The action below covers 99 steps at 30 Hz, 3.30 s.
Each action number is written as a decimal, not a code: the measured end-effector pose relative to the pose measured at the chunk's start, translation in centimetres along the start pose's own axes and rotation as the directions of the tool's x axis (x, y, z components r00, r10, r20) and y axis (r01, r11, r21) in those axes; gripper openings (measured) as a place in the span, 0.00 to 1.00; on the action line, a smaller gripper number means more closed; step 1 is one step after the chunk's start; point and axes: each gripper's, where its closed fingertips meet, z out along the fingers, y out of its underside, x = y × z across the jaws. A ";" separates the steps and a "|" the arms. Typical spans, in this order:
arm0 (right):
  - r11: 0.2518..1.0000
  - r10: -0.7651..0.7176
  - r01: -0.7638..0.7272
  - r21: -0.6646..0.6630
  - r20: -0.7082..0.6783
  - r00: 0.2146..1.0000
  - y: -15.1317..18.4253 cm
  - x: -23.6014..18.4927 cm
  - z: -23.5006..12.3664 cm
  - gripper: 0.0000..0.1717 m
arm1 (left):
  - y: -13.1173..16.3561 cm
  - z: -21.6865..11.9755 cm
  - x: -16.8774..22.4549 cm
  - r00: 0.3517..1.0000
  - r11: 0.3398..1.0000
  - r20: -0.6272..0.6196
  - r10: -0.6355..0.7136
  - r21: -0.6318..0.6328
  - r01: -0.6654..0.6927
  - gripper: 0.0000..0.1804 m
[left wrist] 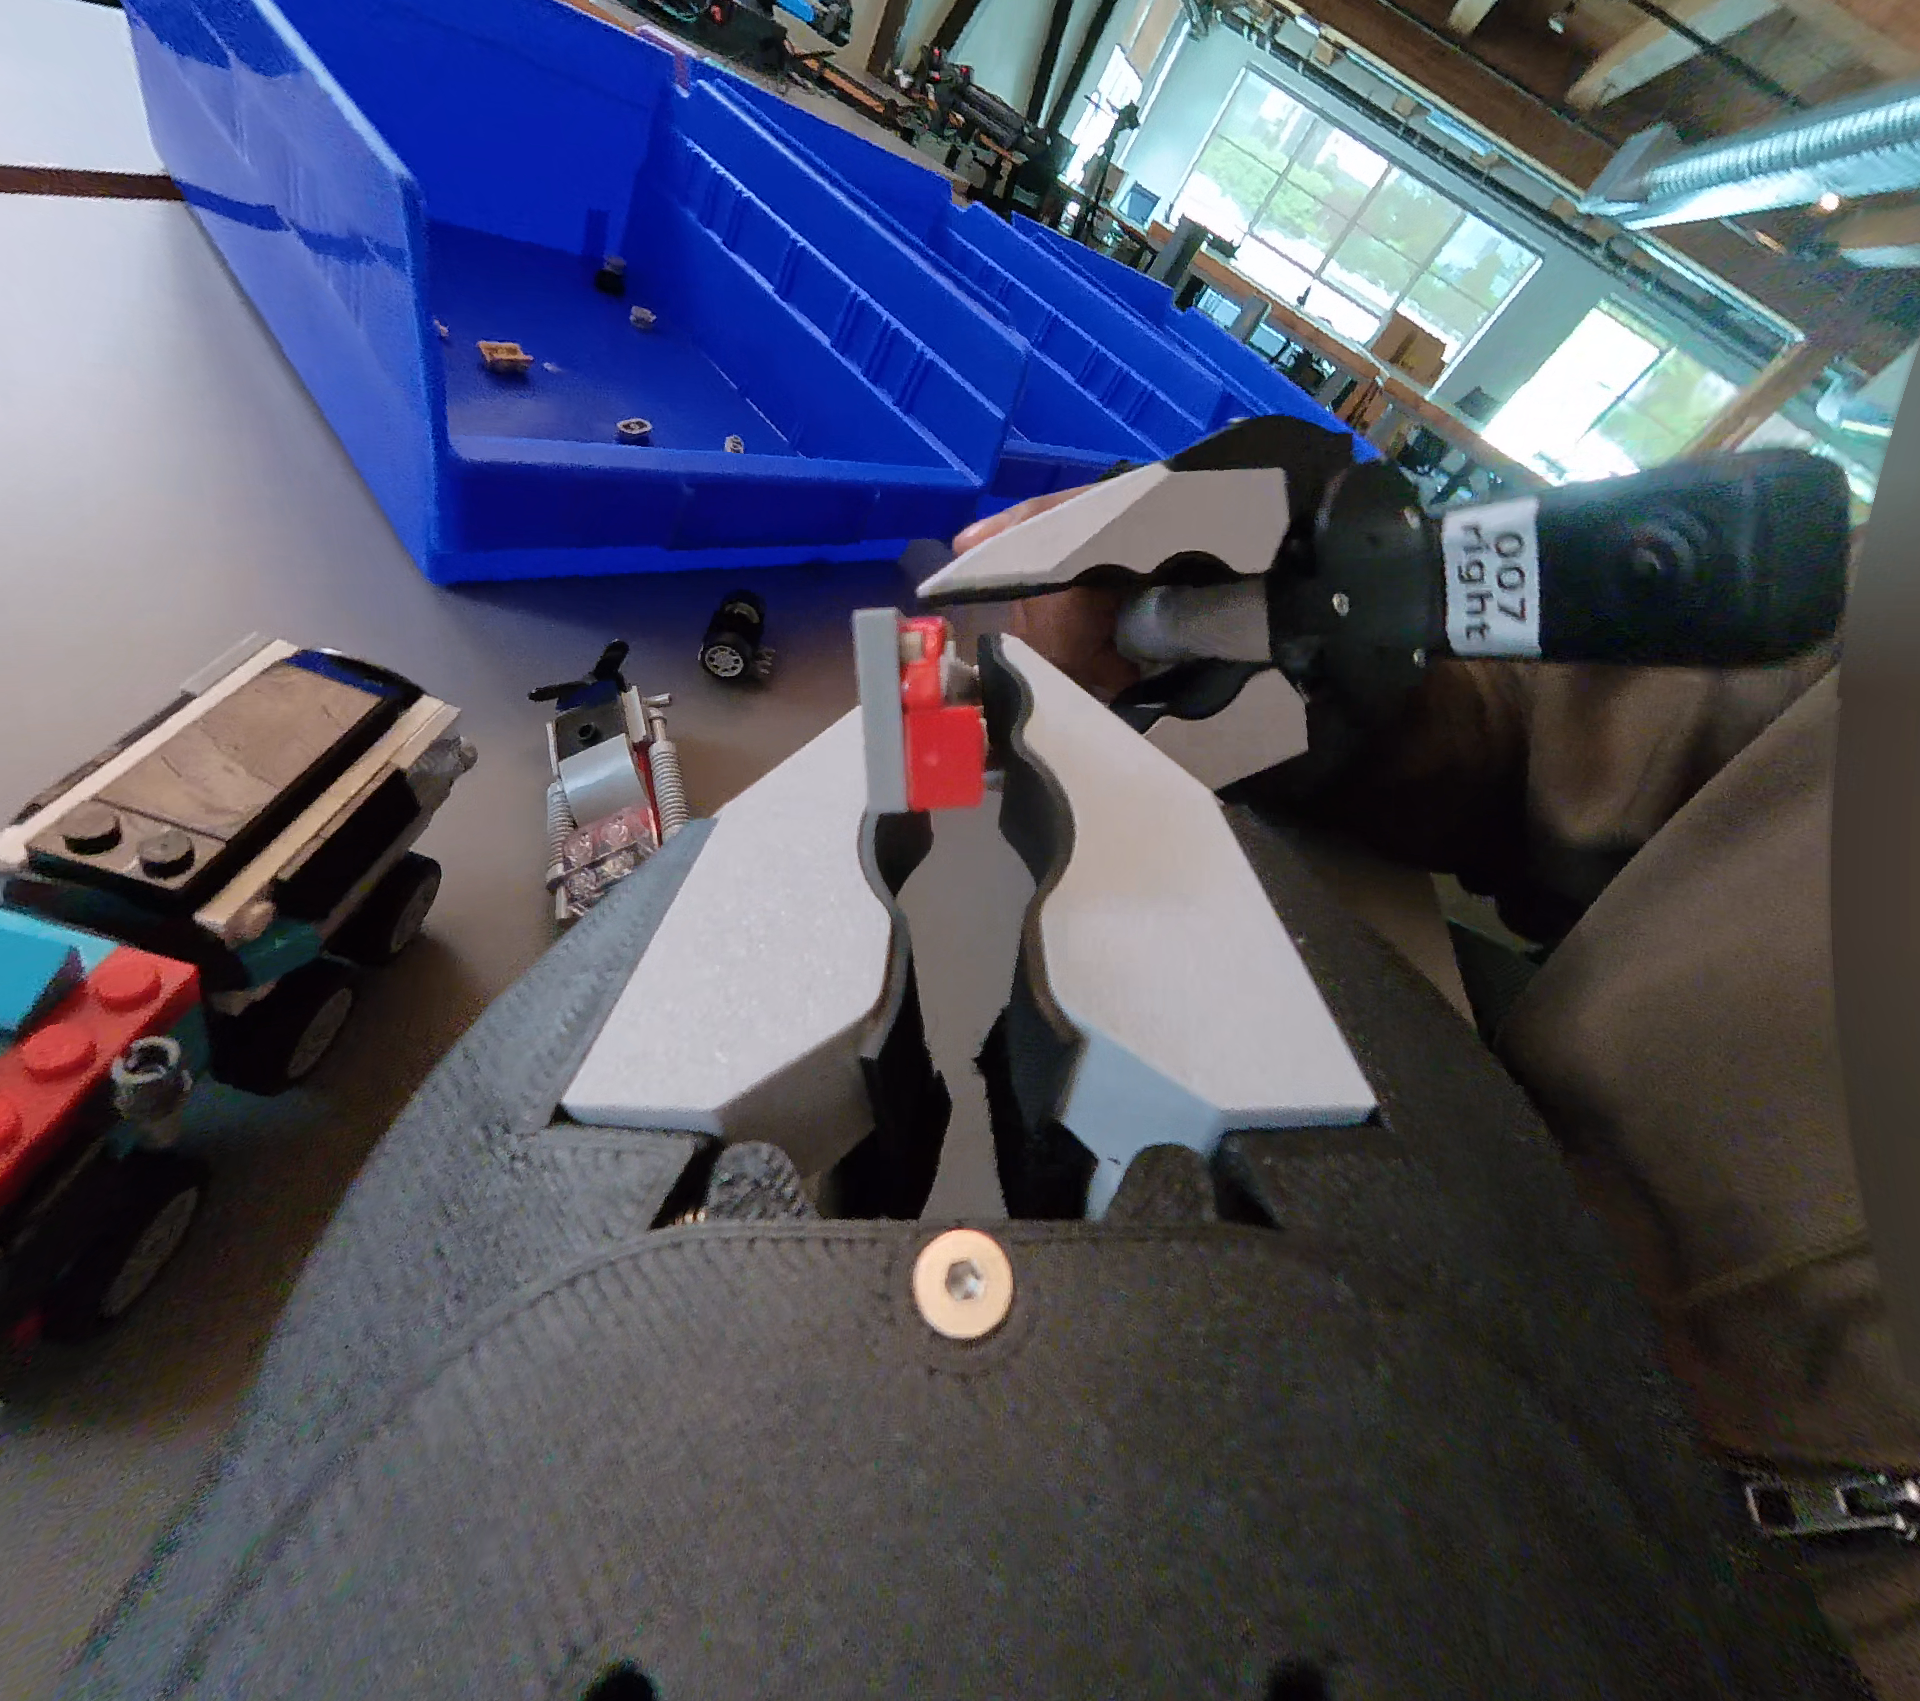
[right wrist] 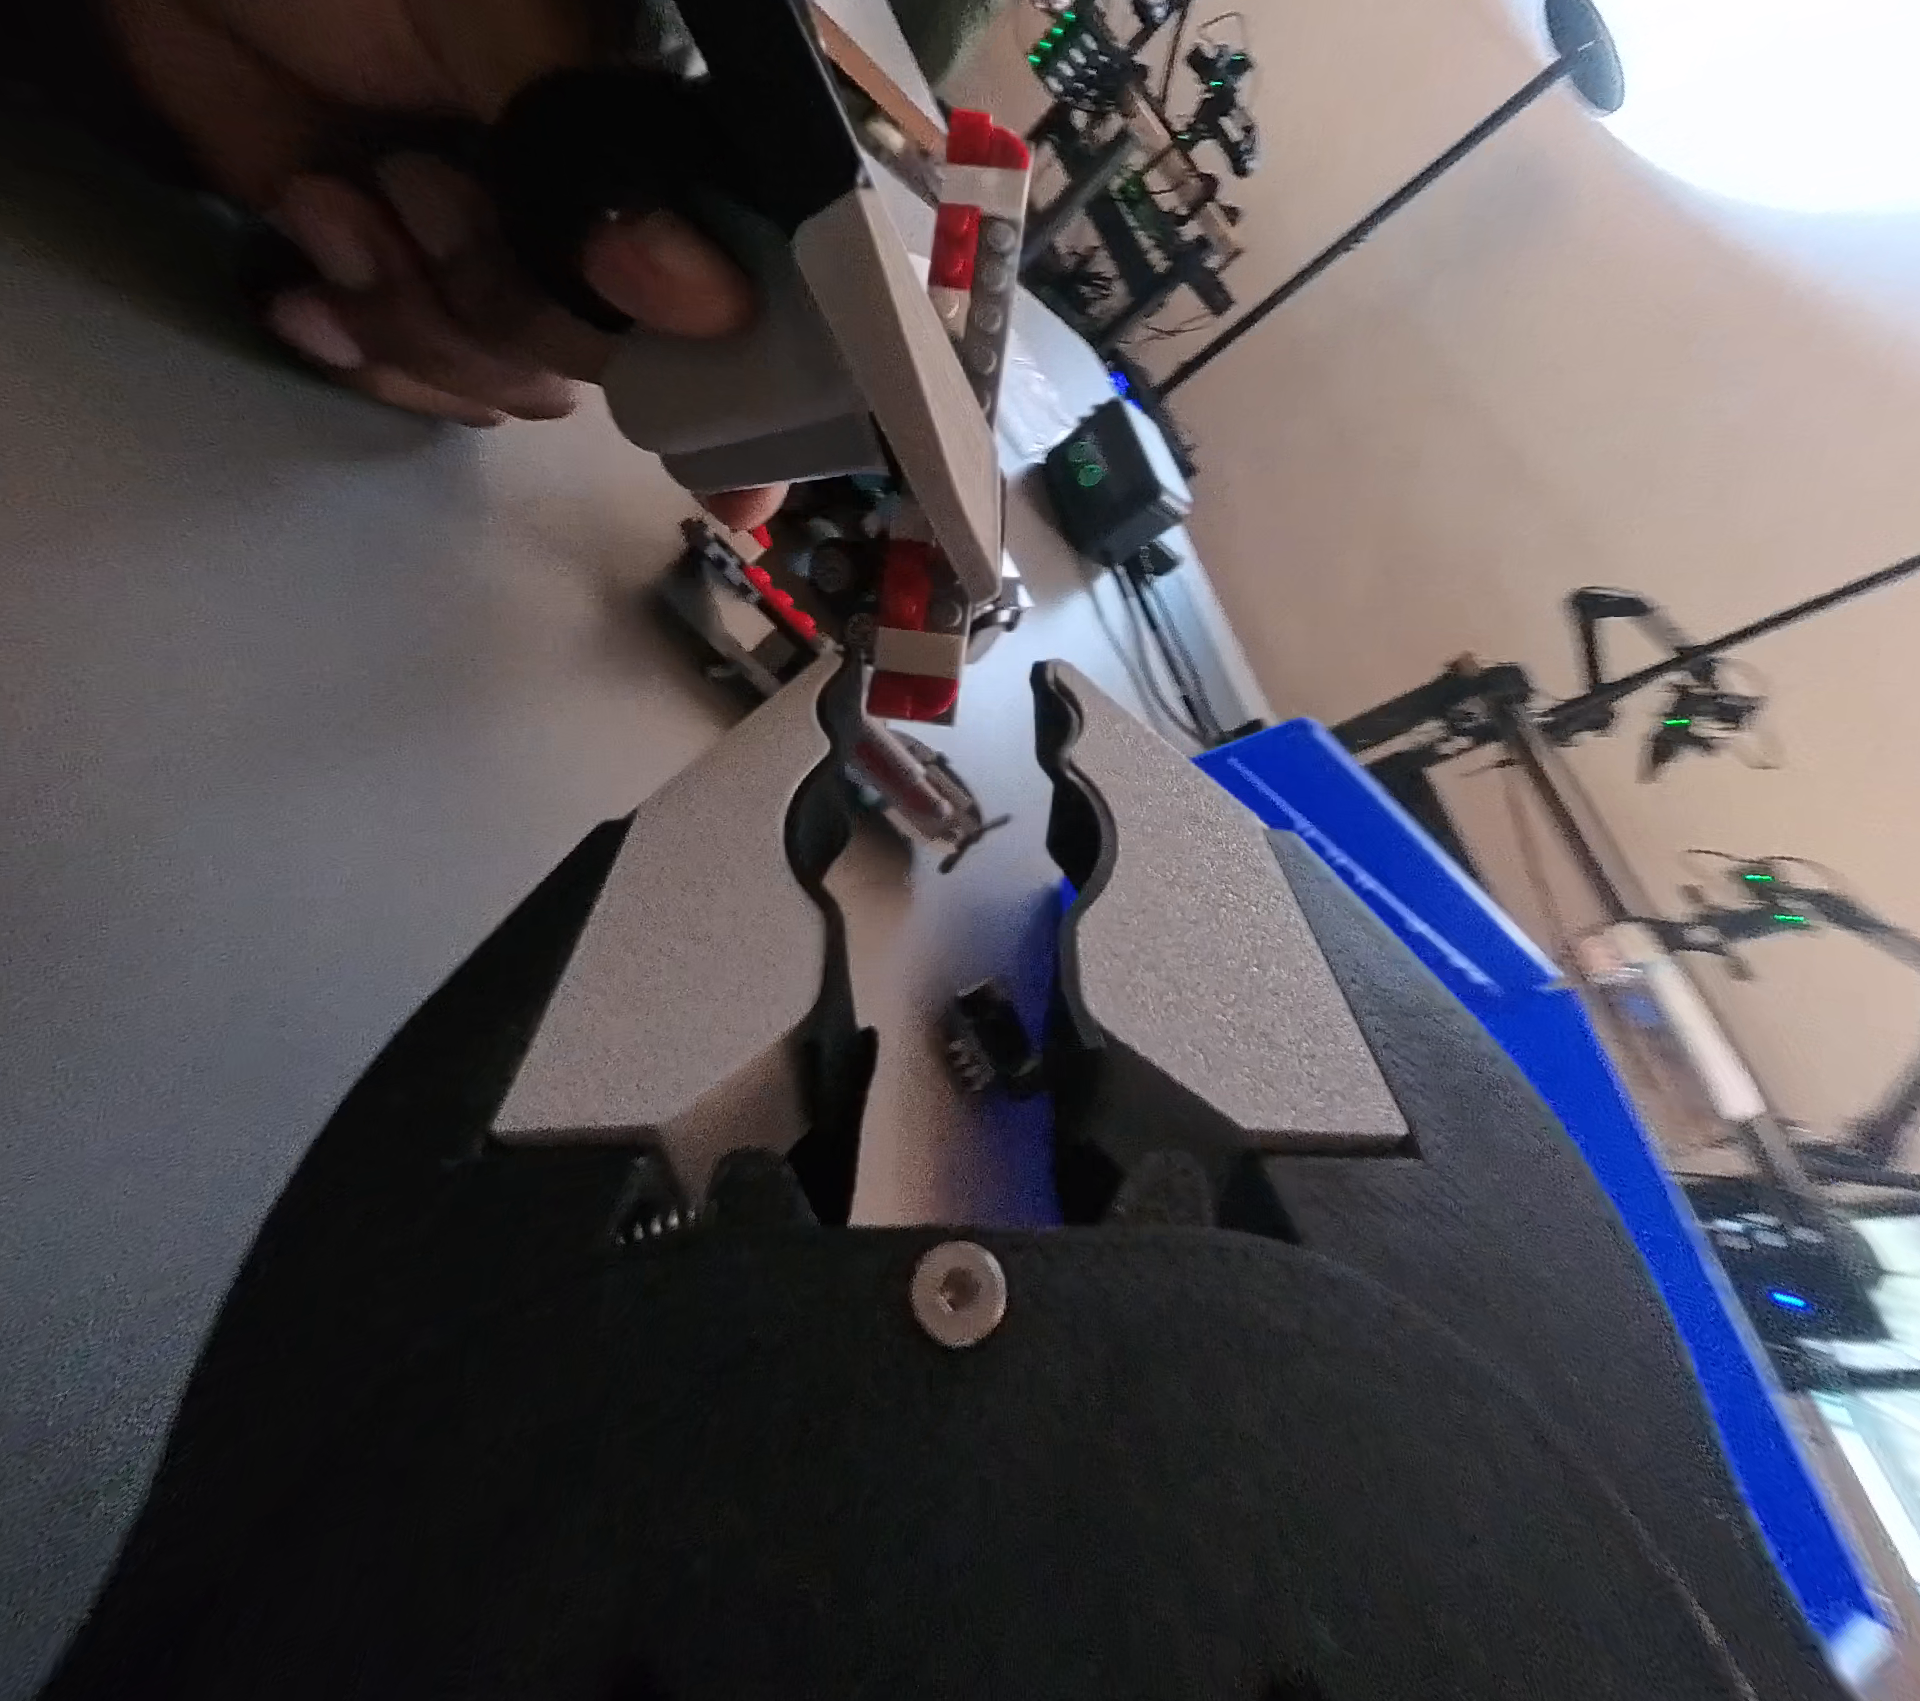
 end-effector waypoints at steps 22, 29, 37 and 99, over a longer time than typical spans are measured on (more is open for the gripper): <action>0.957 -0.280 0.267 -0.112 -0.117 0.953 -0.1 -0.3 0.8 0.10 | 0.4 -0.1 -0.5 0.952 0.952 -0.020 -0.304 0.023 0.305 0.04; 0.983 -0.170 0.162 -0.081 -0.106 0.980 -0.1 -0.3 1.0 0.10 | 0.3 -0.1 -0.7 0.949 0.949 -0.025 -0.314 0.029 0.315 0.04; 0.999 -0.029 0.027 -0.043 -0.051 0.998 0.2 -0.4 1.0 0.10 | 0.5 0.0 -0.9 0.960 0.960 0.018 -0.278 0.030 0.278 0.04; 1.000 -0.009 0.009 -0.022 0.008 1.000 0.5 0.0 0.1 0.01 | 0.4 -0.8 -3.0 0.909 0.910 0.061 -0.412 0.083 0.407 0.05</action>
